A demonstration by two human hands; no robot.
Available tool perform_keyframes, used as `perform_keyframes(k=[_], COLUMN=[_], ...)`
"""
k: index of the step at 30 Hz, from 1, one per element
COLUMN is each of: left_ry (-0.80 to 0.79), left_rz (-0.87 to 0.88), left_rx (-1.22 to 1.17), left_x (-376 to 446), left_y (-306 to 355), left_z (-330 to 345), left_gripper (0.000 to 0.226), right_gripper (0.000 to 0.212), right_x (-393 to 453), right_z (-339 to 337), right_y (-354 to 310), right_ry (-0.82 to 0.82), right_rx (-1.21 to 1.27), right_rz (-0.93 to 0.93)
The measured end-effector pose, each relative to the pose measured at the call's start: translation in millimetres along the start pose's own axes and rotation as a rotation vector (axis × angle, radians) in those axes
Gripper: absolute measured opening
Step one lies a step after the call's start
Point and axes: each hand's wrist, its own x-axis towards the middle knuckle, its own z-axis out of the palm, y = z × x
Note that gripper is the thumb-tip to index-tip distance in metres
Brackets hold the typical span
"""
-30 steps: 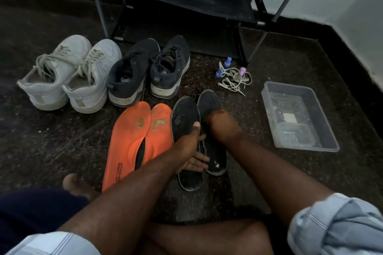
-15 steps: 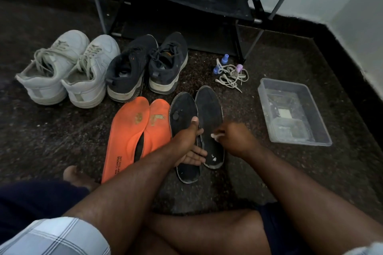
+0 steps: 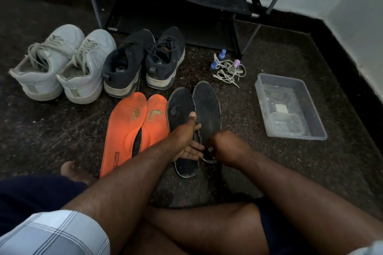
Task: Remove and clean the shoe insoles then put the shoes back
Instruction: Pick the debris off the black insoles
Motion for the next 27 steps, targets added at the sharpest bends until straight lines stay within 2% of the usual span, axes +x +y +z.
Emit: perform_keyframes(k=[4, 9, 14, 19, 24, 27], left_ry=[-0.001, -0.007, 0.001, -0.008, 0.0, -0.003], left_rz=[0.003, 0.003, 0.004, 0.001, 0.007, 0.007], left_rx=[0.0, -0.008, -0.012, -0.008, -0.003, -0.004], left_x=[-0.5, -1.5, 0.5, -0.1, -0.3, -1.5], left_y=[0.2, 0.1, -0.2, -0.4, -0.4, -0.6], left_z=[-0.2, 0.2, -0.4, -0.7, -0.2, -0.4], left_gripper=[0.083, 0.083, 0.083, 0.083, 0.082, 0.082], right_gripper=[0.013, 0.024, 0.014, 0.019, 0.014, 0.018], right_x=[3.0, -4.7, -1.6, -5.4, -3.2, -5.1], right_z=[0.2, 1.0, -2.6, 6.4, 0.3, -1.4], right_y=[-2.3, -7.6, -2.7, -7.2, -3.0, -7.0], right_ry=[0.034, 0.005, 0.122, 0.027, 0.153, 0.109], right_rx=[0.023, 0.009, 0.106, 0.051, 0.114, 0.088], right_rz=[0.034, -0.004, 0.101, 0.072, 0.131, 0.126])
